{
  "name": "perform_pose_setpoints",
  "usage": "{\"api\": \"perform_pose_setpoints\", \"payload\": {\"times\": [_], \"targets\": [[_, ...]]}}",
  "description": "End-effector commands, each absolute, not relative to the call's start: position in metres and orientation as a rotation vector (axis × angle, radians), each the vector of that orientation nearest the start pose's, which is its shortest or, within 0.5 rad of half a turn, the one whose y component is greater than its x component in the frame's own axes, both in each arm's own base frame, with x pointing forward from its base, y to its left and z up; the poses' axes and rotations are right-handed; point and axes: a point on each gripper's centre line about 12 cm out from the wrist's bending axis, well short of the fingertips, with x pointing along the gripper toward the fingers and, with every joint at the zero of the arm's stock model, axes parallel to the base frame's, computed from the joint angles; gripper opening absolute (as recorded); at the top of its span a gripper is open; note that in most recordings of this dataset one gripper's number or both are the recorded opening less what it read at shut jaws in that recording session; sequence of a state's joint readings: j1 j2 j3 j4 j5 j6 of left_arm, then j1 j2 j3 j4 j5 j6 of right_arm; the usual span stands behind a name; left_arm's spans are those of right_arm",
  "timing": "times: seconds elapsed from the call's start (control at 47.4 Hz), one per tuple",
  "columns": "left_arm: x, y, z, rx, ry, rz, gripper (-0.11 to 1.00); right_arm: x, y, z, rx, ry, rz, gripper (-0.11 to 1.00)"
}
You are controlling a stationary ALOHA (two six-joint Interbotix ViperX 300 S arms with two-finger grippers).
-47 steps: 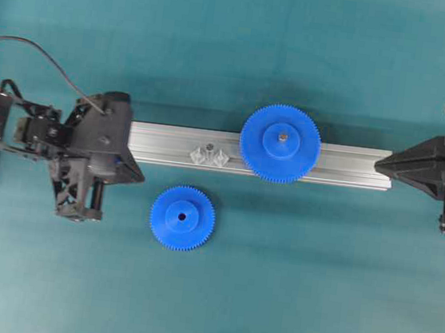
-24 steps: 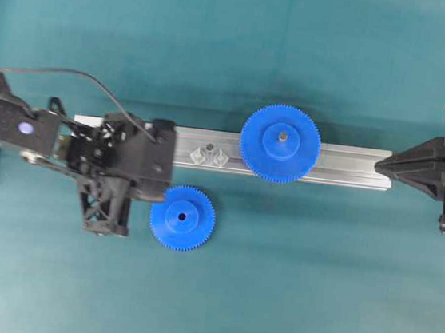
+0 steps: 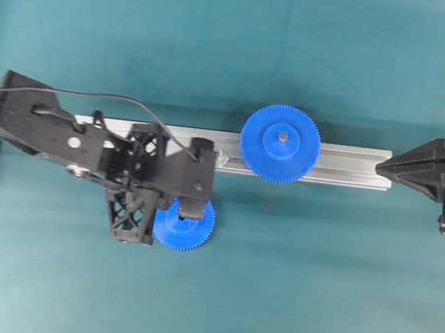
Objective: Find the location of the shaft and insert the small gear.
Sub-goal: 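Lower the open left gripper around the small blue gear's hub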
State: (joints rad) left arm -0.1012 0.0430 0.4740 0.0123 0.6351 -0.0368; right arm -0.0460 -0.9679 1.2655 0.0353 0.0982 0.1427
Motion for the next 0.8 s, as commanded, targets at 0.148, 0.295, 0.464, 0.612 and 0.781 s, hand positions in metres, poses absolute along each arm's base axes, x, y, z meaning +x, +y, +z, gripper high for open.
{"api": "perform_pose_setpoints", "payload": {"times": [0.148, 0.295, 0.464, 0.612, 0.781], "targets": [[0.395, -0.041, 0.178, 0.064, 1.132, -0.084, 0.01, 0.183, -0.008, 0.216, 0.194, 0.372, -0.079, 0.04], [0.399, -0.041, 0.174, 0.065, 1.151, -0.084, 0.01, 0.183, -0.008, 0.216, 0.194, 0.371, -0.079, 0.04], [0.401, -0.045, 0.169, 0.073, 1.178, -0.091, 0.01, 0.182, -0.008, 0.215, 0.194, 0.374, -0.079, 0.04], [0.403, -0.047, 0.165, 0.078, 1.204, -0.094, 0.01, 0.182, -0.008, 0.214, 0.194, 0.375, -0.079, 0.04], [0.408, -0.048, 0.165, 0.076, 1.201, -0.095, 0.01, 0.181, -0.008, 0.214, 0.194, 0.374, -0.079, 0.04]]}}
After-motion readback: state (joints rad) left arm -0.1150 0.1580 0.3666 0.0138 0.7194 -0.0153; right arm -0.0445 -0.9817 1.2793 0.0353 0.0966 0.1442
